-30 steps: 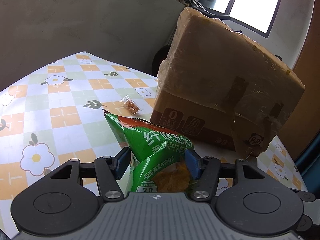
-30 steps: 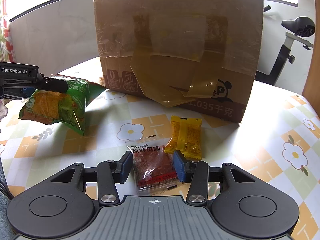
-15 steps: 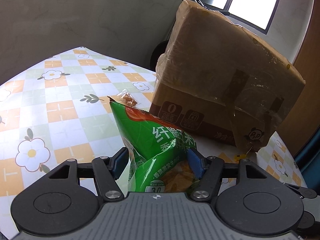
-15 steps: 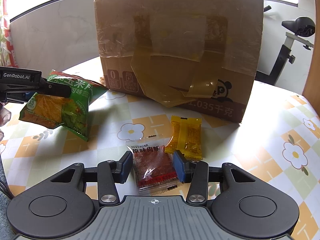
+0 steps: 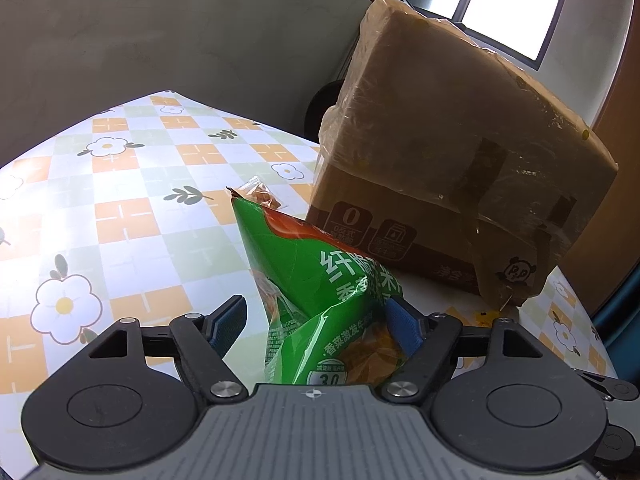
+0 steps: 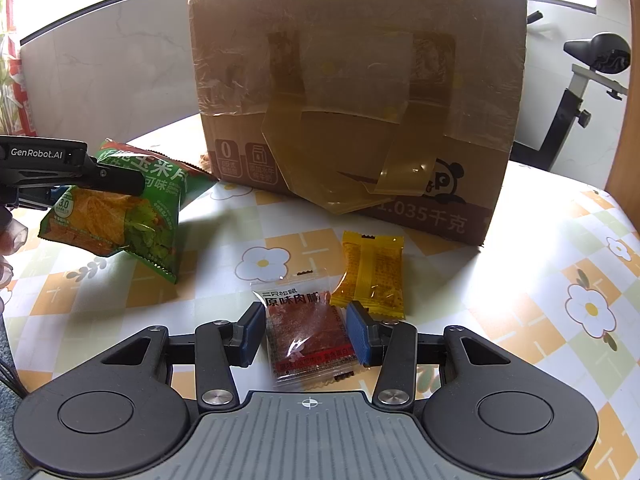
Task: Organize snacks
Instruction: 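Lift the green corn-chip bag with the left tool while the right tool grasps the small red-brown packet, then carry the green bag and red-brown packet over the open box with both tools, then open both tools to drop the green bag and red-brown packet into the box, then move the left tool to the clear twisted-snack packet while the right tool approaches the yellow wrapper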
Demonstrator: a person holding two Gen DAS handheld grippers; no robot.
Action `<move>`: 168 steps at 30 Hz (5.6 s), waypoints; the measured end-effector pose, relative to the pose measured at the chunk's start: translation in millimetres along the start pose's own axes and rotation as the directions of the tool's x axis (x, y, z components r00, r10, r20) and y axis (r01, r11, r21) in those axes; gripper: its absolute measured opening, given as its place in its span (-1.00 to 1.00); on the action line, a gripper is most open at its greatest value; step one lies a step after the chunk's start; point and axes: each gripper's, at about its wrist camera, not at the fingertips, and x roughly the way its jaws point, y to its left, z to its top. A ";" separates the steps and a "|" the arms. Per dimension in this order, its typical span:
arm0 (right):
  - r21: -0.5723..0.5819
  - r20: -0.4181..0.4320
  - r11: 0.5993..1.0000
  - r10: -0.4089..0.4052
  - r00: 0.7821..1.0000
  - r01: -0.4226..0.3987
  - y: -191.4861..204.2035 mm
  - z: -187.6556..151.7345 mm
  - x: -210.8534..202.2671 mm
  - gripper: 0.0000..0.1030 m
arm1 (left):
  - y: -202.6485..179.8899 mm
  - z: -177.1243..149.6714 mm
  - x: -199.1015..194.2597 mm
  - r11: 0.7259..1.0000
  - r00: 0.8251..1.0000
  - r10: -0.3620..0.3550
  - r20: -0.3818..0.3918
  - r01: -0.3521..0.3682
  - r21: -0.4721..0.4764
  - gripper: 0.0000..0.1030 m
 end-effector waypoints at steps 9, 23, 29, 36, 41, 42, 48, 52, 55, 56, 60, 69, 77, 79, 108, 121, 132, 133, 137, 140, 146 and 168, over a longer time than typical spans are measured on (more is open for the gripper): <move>-0.003 -0.005 1.000 -0.002 1.000 0.002 2.0 0.5 0.0 -0.19 | 4.2 2.6 9.3 0.996 0.996 -0.081 -0.035 0.080 -0.025 0.38; 0.037 0.034 0.999 -0.004 0.999 0.003 -7.0 1.5 -19.3 -0.24 | -4.8 11.3 -15.9 0.994 0.993 -0.108 0.041 0.108 -0.005 0.22; 0.032 0.071 0.999 -0.020 0.997 0.018 -9.6 8.0 -35.7 -0.24 | -10.9 18.1 -28.7 0.993 0.990 -0.116 0.075 0.114 0.027 0.22; 0.012 0.136 0.999 -0.035 0.990 0.034 -13.9 28.9 -57.9 -0.24 | -24.4 36.0 -50.1 0.986 0.978 -0.147 0.149 0.133 0.101 0.23; -0.002 0.194 0.999 -0.044 0.980 0.046 -18.6 48.9 -75.7 -0.24 | -31.8 50.0 -64.2 0.978 0.965 -0.177 0.193 0.151 0.141 0.23; -0.003 0.204 0.999 -0.045 0.978 0.046 -20.1 52.6 -78.9 -0.24 | -33.0 52.8 -66.2 0.978 0.963 -0.182 0.201 0.155 0.143 0.23; -0.026 0.256 0.998 -0.045 0.966 0.054 -24.3 70.8 -96.9 -0.24 | -40.2 67.8 -80.6 0.971 0.945 -0.214 0.248 0.178 0.162 0.23; -0.034 0.283 0.998 -0.043 0.958 0.054 -26.9 83.1 -107.4 -0.24 | -51.4 76.3 -84.6 0.964 0.933 -0.236 0.271 0.188 0.190 0.23; -0.044 0.310 0.998 -0.037 0.950 0.053 -30.2 94.5 -114.9 -0.24 | -57.9 84.5 -89.4 0.958 0.925 -0.253 0.283 0.199 0.206 0.23; -0.047 0.319 0.998 -0.034 0.947 0.051 -32.6 99.6 -117.8 -0.24 | -59.5 87.9 -90.8 0.957 0.922 -0.258 0.289 0.202 0.209 0.23; -0.066 0.351 0.996 -0.028 0.936 0.054 -38.8 120.0 -125.9 -0.24 | -70.3 104.7 -89.8 0.950 0.909 -0.275 0.313 0.207 0.233 0.23; -0.051 0.395 0.996 -0.052 0.917 0.078 -63.0 173.9 -112.7 -0.24 | -99.8 148.0 -62.0 0.937 0.898 -0.290 0.330 0.196 0.290 0.23; 0.015 0.371 0.996 -0.086 0.925 0.087 -84.4 217.4 -69.0 -0.24 | -114.5 180.3 -13.9 0.935 0.935 -0.209 0.288 0.105 0.339 0.23; 0.028 0.361 0.996 -0.092 0.928 0.088 -88.2 223.3 -58.7 -0.24 | -115.7 185.0 1.4 0.932 0.949 -0.178 0.260 0.078 0.354 0.23; 0.106 0.335 0.990 -0.124 0.934 0.093 -99.8 207.2 -55.0 0.06 | -101.2 206.8 19.2 0.920 0.970 -0.077 0.232 -0.021 0.392 0.71; 0.111 0.378 0.991 -0.108 0.919 0.071 -86.6 133.3 -100.7 0.04 | -12.7 171.8 -45.0 0.970 0.963 -0.015 0.269 -0.051 0.239 0.70; 0.109 0.184 0.991 -0.099 0.978 0.080 -65.9 60.0 -42.6 0.03 | 16.0 126.4 -20.8 0.977 0.981 0.068 0.180 -0.102 0.188 0.68; 0.104 0.160 0.992 -0.093 0.983 0.077 -62.6 54.8 -34.7 0.01 | 16.8 123.8 -16.4 0.977 0.984 0.070 0.165 -0.101 0.190 0.68; 0.106 0.067 0.993 -0.055 0.996 0.048 -48.9 38.8 1.6 -0.02 | 18.1 112.2 -0.7 0.977 0.991 0.071 0.118 -0.093 0.191 0.65; 0.091 0.004 0.996 -0.022 1.000 0.022 -41.1 33.4 22.2 -0.03 | 21.1 105.6 9.5 0.979 0.993 0.074 0.089 -0.090 0.185 0.64; 0.095 -0.017 0.993 -0.072 0.997 0.073 -38.4 27.9 37.4 -0.15 | 30.7 95.7 21.4 0.983 0.995 0.084 0.046 -0.090 0.159 0.63; 0.139 0.037 0.988 -0.077 0.996 0.072 -51.0 23.5 34.1 -0.39 | 51.1 98.6 105.6 0.993 0.996 0.073 -0.046 -0.077 -0.089 -0.10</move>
